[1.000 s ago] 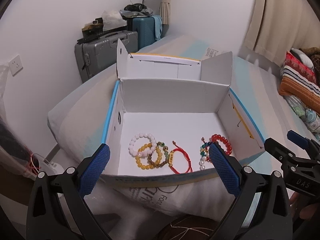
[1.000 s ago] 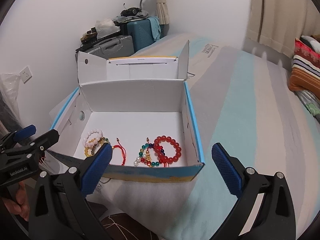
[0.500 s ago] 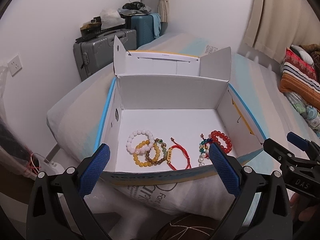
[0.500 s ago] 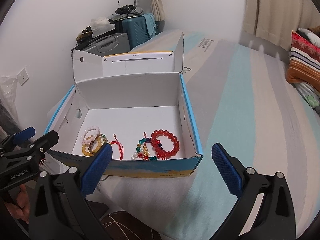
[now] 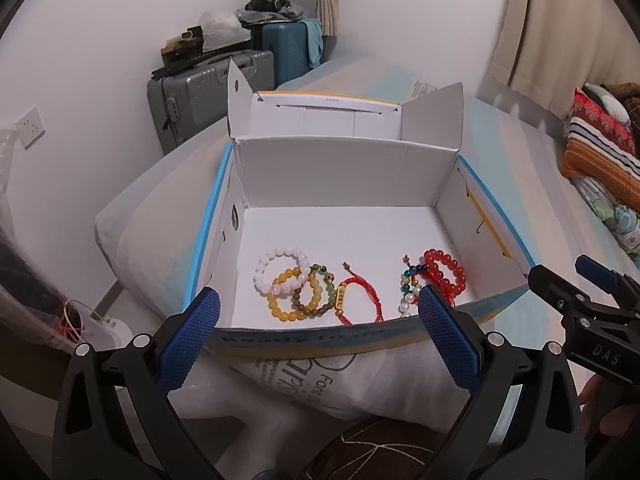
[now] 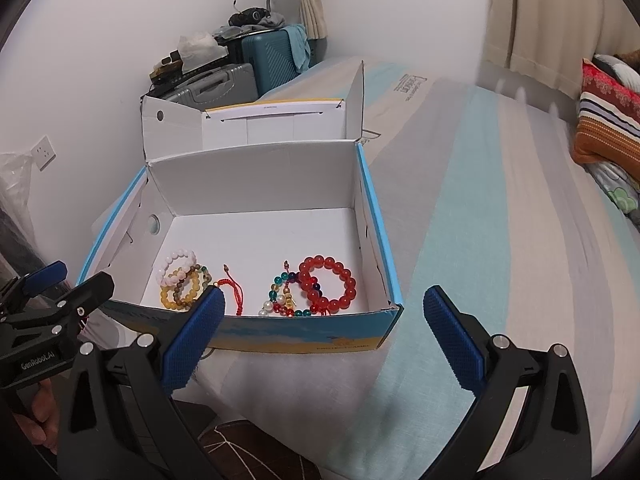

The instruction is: Organize jewelry

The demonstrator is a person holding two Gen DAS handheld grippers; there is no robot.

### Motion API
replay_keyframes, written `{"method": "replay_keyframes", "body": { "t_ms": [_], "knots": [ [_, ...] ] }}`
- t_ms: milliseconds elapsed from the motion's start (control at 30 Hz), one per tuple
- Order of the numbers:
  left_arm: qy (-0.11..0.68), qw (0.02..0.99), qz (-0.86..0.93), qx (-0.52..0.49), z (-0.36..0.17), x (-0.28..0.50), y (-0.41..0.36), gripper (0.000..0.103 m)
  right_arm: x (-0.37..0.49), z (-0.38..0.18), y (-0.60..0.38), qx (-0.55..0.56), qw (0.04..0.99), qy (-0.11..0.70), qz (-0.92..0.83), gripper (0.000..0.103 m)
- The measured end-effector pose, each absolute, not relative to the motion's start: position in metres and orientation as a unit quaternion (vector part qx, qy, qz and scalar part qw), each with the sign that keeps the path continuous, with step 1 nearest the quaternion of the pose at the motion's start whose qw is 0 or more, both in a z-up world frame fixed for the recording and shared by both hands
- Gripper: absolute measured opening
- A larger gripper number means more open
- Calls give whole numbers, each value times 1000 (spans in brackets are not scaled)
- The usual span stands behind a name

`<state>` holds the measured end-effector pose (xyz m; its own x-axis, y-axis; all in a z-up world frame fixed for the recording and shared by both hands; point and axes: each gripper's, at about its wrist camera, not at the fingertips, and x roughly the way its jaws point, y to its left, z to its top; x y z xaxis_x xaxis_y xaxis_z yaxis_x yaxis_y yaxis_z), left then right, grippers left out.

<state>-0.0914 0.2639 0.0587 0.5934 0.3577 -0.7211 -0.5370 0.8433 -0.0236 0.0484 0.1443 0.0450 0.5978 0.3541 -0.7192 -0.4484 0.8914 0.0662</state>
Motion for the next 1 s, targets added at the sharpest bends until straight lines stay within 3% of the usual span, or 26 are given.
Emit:
{"method": "replay_keyframes", "body": {
  "t_ms": [1000],
  "knots": [
    [373, 885, 243, -139, 53, -91, 256, 97, 45, 37, 147, -64, 890, 391, 225, 96]
  ]
}}
